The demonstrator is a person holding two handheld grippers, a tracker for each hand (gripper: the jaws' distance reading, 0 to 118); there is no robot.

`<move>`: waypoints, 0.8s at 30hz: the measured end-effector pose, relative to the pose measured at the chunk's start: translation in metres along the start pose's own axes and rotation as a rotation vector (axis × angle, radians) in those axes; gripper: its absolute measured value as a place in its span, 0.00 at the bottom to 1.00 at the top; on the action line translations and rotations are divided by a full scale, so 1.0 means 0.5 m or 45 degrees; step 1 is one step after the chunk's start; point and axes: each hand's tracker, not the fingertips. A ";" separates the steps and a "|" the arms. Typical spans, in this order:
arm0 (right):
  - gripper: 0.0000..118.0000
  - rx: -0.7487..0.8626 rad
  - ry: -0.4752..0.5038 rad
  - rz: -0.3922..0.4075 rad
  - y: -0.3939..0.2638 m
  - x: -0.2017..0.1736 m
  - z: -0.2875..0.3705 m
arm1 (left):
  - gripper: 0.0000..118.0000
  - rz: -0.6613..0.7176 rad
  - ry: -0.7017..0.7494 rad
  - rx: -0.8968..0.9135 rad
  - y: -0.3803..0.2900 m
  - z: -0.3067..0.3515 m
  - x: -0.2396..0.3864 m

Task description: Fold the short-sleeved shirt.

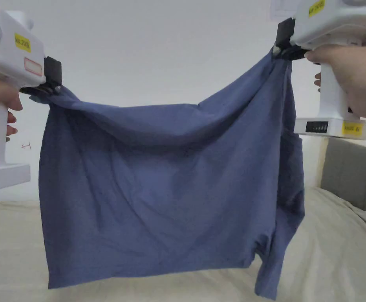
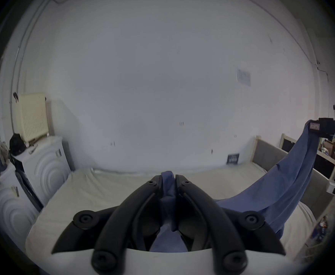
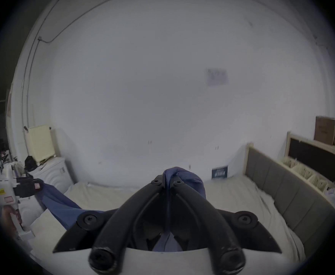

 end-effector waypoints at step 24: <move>0.02 -0.543 0.045 -0.127 -0.811 0.111 0.200 | 0.11 -0.031 -0.299 -0.521 -0.764 0.137 0.063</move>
